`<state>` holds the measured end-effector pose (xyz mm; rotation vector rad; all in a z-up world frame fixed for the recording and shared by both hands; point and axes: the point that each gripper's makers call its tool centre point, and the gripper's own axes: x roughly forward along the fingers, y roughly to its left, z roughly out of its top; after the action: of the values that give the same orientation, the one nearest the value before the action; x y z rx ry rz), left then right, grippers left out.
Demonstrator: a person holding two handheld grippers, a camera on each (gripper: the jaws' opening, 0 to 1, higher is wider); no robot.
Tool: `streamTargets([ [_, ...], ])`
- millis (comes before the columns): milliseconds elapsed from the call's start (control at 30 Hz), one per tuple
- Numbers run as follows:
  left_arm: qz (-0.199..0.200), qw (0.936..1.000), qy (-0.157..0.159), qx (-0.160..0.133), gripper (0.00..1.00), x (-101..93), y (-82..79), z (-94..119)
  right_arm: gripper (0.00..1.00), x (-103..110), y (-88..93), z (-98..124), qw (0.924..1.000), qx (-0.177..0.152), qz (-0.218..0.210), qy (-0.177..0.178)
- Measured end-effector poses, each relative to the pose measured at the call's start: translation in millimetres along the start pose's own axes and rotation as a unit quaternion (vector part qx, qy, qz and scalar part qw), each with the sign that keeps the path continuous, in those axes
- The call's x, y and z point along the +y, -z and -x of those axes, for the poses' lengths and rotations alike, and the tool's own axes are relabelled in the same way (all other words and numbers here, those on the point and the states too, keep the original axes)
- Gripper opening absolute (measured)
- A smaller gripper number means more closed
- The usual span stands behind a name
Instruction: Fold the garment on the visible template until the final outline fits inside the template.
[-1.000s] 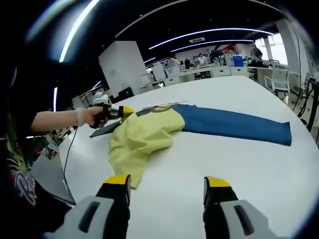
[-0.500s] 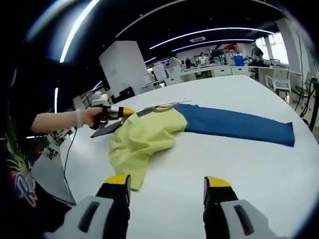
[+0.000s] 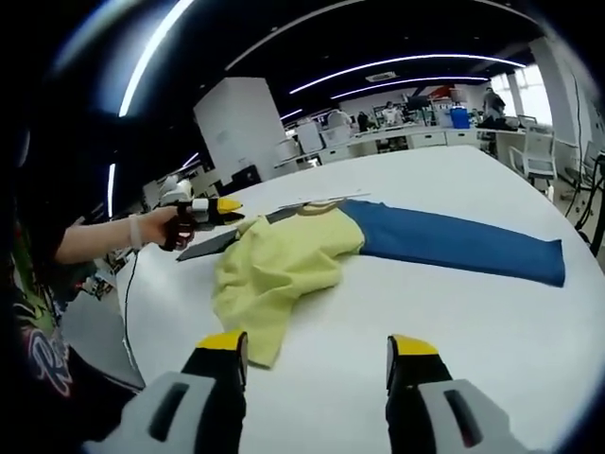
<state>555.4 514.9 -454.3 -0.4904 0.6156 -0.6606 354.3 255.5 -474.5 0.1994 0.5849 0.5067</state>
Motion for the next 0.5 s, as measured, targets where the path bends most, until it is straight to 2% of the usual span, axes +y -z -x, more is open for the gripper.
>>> streamTargets([
  [167, 0.016, 0.9997, -0.02, -0.002, 0.29, 15.9, 11.4, 15, 0.58, 2, -0.6, -1, 1.0, 0.0, 0.003, -0.003],
  [300, 0.029, 0.9992, -0.027, 0.009, 0.26, 21.7, 25.2, 22, 0.58, 3, -1.3, -3, 1.0, -0.001, 0.003, -0.005],
  [433, 0.05, 0.9981, -0.033, 0.014, 0.25, 26.1, 42.0, 26, 0.58, 6, -1.2, -4, 1.0, -0.002, 0.003, -0.008],
  [500, 0.055, 0.9974, -0.039, 0.026, 0.25, 29.1, 54.9, 25, 0.58, 6, -0.5, -4, 0.9999, -0.001, 0.005, -0.009],
])
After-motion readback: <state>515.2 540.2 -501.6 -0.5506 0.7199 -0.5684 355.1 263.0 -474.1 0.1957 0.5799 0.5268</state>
